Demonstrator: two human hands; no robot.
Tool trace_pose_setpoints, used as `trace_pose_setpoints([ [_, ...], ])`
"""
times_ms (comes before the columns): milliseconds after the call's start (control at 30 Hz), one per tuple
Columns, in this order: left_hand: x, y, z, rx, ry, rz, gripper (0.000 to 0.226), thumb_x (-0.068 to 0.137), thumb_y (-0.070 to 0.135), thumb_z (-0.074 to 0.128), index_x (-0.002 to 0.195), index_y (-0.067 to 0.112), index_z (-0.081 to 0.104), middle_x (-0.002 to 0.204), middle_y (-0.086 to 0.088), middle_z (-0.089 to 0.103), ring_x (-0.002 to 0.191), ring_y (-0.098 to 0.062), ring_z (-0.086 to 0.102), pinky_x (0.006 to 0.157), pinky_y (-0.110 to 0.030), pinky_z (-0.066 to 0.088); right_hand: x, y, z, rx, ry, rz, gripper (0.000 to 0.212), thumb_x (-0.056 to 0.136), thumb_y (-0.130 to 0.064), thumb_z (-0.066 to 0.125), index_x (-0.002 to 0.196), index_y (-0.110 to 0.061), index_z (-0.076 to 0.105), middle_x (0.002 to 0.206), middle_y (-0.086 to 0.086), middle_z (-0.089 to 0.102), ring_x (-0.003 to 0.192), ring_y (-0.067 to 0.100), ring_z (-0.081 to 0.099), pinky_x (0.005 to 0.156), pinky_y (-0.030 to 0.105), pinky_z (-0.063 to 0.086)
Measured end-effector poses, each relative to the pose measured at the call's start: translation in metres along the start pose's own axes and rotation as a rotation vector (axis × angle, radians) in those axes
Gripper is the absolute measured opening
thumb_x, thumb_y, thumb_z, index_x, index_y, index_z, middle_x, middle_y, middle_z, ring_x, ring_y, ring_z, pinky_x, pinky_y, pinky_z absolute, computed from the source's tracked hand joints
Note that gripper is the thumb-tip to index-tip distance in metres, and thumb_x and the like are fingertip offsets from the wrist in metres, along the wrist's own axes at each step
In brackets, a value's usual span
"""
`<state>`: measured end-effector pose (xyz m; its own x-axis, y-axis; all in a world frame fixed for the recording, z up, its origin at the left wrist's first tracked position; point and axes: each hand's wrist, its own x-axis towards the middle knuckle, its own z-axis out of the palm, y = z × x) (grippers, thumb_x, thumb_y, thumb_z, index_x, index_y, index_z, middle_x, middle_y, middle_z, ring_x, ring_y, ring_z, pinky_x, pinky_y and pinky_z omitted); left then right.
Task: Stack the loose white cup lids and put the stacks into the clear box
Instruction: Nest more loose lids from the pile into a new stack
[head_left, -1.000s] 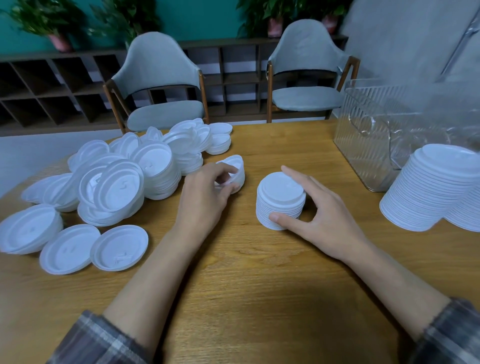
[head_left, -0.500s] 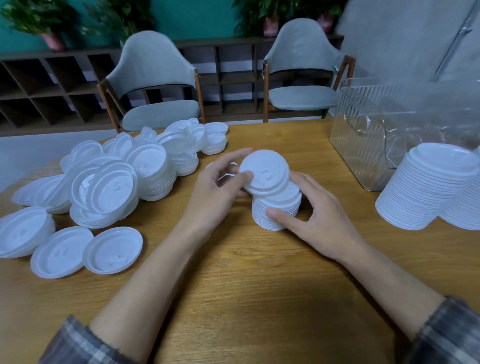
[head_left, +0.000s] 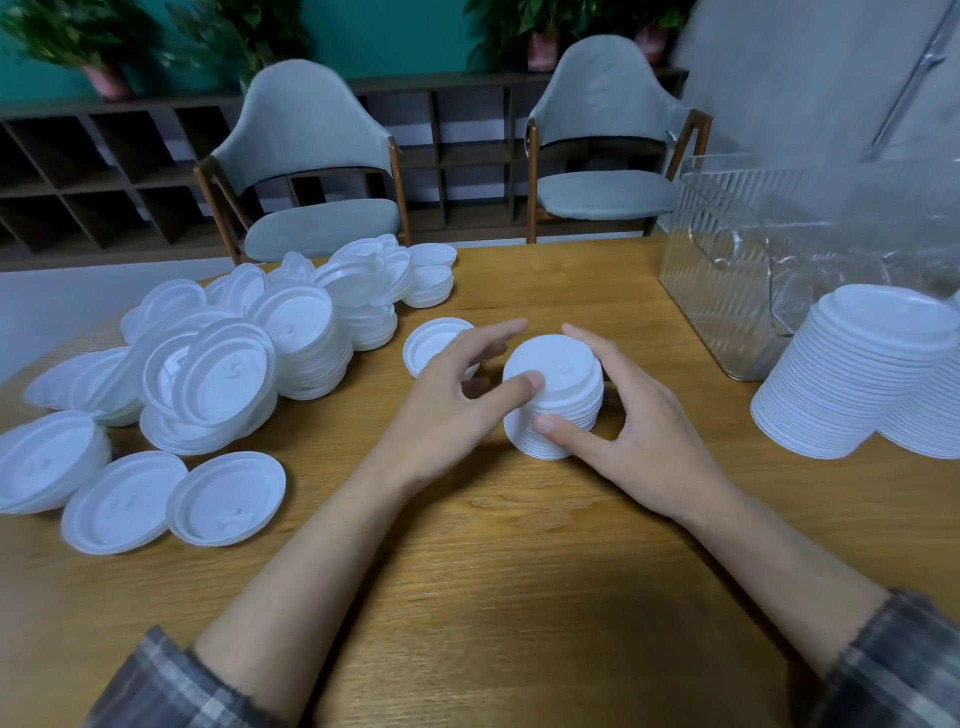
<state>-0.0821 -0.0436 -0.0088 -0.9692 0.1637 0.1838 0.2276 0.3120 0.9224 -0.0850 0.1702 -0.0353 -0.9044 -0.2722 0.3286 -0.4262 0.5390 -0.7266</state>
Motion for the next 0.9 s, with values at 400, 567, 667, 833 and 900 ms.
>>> trace_pose_setpoints([
  [400,-0.005,0.002,0.016,0.030,0.196,0.099,0.051,0.073,0.034,0.096,0.119,0.028,0.075,0.114,0.009,0.069,0.110,-0.003,0.067,0.091,-0.021,0.055,-0.002,-0.006,-0.002,0.050,-0.034,0.000,0.096,0.076,-0.069,0.071,0.158,-0.051,0.025,0.154,-0.023,0.044,0.141,-0.004,0.040,0.111,0.022,0.035],
  [567,-0.008,0.003,0.023,0.075,0.264,0.131,0.050,0.070,0.036,0.097,0.113,0.027,0.074,0.110,0.012,0.067,0.108,-0.001,0.065,0.087,-0.012,0.050,-0.001,-0.003,-0.001,0.030,-0.034,-0.021,0.088,0.078,-0.066,0.071,0.157,-0.046,0.036,0.142,-0.023,0.053,0.133,-0.003,0.047,0.105,0.018,0.038],
  [667,-0.008,0.003,0.022,0.126,0.243,0.133,0.051,0.069,0.039,0.097,0.112,0.026,0.072,0.111,0.013,0.067,0.107,0.002,0.064,0.086,-0.008,0.047,-0.001,-0.002,0.000,0.043,-0.021,-0.023,0.089,0.076,-0.063,0.076,0.156,-0.044,0.040,0.142,-0.025,0.054,0.135,-0.003,0.047,0.107,0.016,0.037],
  [833,-0.003,-0.001,0.008,0.162,0.193,0.146,0.045,0.077,0.053,0.085,0.113,0.029,0.074,0.111,0.015,0.071,0.110,-0.003,0.065,0.092,-0.020,0.050,-0.001,-0.004,-0.001,0.016,-0.016,-0.035,0.088,0.076,-0.060,0.079,0.154,-0.044,0.043,0.145,-0.027,0.052,0.137,-0.008,0.044,0.107,0.005,0.030],
  [900,0.001,-0.008,-0.002,0.230,0.289,0.185,0.040,0.085,0.053,0.076,0.114,0.026,0.075,0.109,0.014,0.072,0.109,-0.005,0.066,0.091,-0.019,0.049,-0.001,-0.004,-0.001,-0.001,-0.012,-0.030,0.087,0.077,-0.058,0.081,0.154,-0.044,0.043,0.145,-0.029,0.051,0.137,-0.010,0.042,0.105,0.002,0.028],
])
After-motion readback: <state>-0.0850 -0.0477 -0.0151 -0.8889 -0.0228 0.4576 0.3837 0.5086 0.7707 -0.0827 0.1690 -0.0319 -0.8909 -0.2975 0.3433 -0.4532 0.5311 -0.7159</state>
